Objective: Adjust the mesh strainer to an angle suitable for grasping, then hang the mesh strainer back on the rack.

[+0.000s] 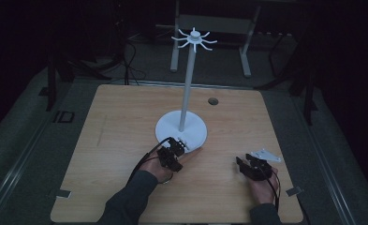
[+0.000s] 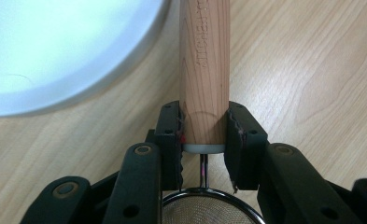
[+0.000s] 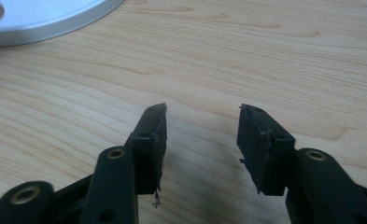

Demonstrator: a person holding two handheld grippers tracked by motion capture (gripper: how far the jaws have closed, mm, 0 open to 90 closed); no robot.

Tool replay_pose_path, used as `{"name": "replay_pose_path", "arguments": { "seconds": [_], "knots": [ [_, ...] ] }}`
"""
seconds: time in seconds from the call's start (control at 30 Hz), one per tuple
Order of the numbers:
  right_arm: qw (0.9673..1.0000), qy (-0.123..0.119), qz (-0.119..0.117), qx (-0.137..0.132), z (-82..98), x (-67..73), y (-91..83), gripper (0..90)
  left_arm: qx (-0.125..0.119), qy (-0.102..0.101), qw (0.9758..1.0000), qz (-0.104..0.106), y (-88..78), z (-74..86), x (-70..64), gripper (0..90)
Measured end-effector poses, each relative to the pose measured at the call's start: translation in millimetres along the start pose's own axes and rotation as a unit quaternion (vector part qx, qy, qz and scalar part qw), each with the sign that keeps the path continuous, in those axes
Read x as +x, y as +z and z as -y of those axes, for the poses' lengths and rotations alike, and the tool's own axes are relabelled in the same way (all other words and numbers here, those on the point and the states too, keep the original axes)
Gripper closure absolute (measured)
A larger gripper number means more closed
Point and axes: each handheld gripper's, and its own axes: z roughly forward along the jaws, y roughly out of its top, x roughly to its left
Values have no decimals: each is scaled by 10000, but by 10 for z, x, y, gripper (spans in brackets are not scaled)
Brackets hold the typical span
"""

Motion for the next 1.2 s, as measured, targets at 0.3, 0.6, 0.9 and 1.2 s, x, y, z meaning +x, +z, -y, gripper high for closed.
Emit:
{"name": "replay_pose_path", "arguments": {
  "seconds": [0.3,0.6,0.9,1.2],
  "knots": [
    [10000,-38,-46,-44,-4,7,-1,512,-264,-108,9996,-25,-85,12,29,694],
    [10000,-26,-52,-46,-6,10,3,507,-513,-222,9984,-28,-201,34,66,694],
    [10000,-42,-36,-48,-4,12,0,497,-950,-372,9948,-59,-349,64,101,694],
    [10000,-55,-19,-55,-3,14,1,495,-1299,-481,9902,-158,-492,81,114,694]
  ]
}}
